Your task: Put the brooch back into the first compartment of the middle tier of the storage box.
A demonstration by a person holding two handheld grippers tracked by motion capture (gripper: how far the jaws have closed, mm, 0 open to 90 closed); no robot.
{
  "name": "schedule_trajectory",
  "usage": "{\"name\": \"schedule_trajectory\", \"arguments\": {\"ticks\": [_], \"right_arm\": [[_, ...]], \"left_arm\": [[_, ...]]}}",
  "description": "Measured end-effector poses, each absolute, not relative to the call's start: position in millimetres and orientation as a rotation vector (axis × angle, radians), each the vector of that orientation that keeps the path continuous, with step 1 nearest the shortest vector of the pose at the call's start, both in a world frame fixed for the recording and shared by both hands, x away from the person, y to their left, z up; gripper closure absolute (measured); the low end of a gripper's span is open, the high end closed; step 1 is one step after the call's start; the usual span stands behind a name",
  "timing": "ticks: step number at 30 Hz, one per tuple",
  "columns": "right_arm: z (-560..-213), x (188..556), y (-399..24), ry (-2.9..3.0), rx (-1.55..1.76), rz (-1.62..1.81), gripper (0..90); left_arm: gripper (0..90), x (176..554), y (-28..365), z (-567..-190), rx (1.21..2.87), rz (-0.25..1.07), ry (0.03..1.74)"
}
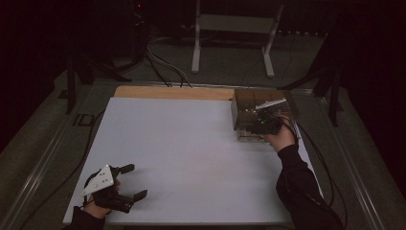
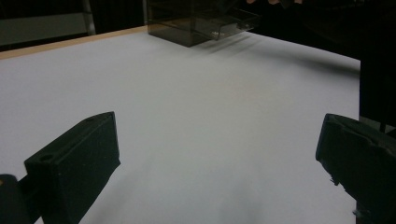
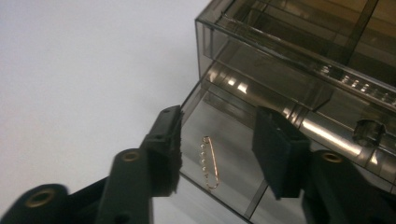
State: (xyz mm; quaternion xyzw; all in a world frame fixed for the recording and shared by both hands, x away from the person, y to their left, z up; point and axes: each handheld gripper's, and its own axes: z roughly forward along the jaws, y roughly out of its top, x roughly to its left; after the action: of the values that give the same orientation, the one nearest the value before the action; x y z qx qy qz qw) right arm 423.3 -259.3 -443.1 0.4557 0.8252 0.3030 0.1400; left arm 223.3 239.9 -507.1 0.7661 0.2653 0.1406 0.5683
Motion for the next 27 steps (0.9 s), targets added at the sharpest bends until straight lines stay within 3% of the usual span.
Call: {"name": "schedule_trajectory", "arguments": {"ticks": [9,14,23,27], "right_arm": [[-434,415,-255,2.343,1.325,0.934,30.1],[-430,412,-255,2.317,1.339,0.985,11.7],[-421,408,-253,2.315,1.286,1.033,0.0],[-419,407,-252,2.304,1.274,1.051,0.0]], "left_arm": [[0.3,223,240,-507,1.796,0.328,0.621],[0.3,223,240,-506,1.791,0.327,0.618],[0.3,226,238,-505,1.792,0.319,0.615],[0.3,227,237,-505,1.785,0.315,0.616]]}}
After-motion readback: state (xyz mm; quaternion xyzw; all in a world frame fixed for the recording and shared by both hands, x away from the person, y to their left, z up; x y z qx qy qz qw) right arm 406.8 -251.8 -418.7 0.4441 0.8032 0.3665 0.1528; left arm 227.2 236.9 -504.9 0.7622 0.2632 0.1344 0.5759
